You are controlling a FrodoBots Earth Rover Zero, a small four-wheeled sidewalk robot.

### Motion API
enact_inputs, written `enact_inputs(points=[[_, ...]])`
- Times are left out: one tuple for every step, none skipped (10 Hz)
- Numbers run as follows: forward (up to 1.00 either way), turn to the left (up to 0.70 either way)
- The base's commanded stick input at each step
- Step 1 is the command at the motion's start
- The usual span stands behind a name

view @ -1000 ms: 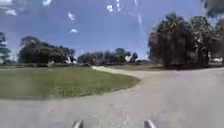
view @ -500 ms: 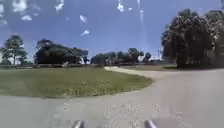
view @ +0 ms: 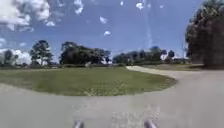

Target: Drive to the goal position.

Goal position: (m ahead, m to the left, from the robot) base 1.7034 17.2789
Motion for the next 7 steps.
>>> enact_inputs(points=[[0.00,0.50],[0.00,0.50],[0.00,0.50],[0.00,0.50],[0.00,0.50],[0.00,0.50],[0.00,0.50]])
